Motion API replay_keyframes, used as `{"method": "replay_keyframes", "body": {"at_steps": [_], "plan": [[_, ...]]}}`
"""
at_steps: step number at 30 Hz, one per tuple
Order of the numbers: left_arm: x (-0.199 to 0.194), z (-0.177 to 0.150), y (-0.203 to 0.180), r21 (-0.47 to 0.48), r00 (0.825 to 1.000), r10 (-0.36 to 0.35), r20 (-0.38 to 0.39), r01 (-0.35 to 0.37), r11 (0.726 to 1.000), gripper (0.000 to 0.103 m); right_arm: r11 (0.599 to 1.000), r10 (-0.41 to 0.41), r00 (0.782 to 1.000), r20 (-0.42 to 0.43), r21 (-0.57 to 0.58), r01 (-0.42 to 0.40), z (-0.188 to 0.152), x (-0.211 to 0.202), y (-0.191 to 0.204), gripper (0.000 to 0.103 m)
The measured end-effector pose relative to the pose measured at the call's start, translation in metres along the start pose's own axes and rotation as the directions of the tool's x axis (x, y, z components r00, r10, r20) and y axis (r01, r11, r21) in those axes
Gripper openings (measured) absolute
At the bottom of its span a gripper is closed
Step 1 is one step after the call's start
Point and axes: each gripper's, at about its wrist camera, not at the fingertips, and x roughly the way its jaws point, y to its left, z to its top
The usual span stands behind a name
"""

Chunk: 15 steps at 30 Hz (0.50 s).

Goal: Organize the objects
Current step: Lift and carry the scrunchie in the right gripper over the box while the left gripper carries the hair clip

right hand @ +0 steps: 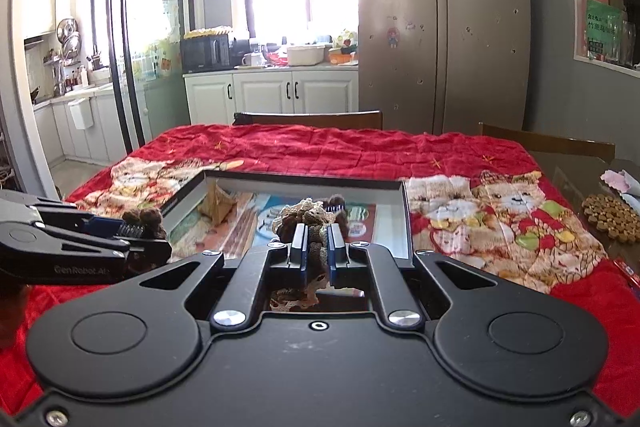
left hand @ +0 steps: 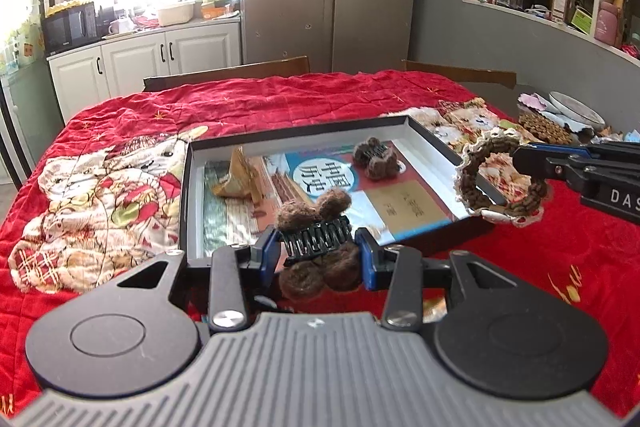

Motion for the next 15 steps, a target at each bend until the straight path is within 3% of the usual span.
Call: {"method": "replay_keyframes", "body": {"at_steps": [15], "plan": [[0.046,0.028,0.008,-0.036,0.999,0.05,-0.01,-0.05,0.998,0.044,1.0,-0.015,1.0,0.001,0.0,0.015,0.029,0.05,0.005,0.009]]}}
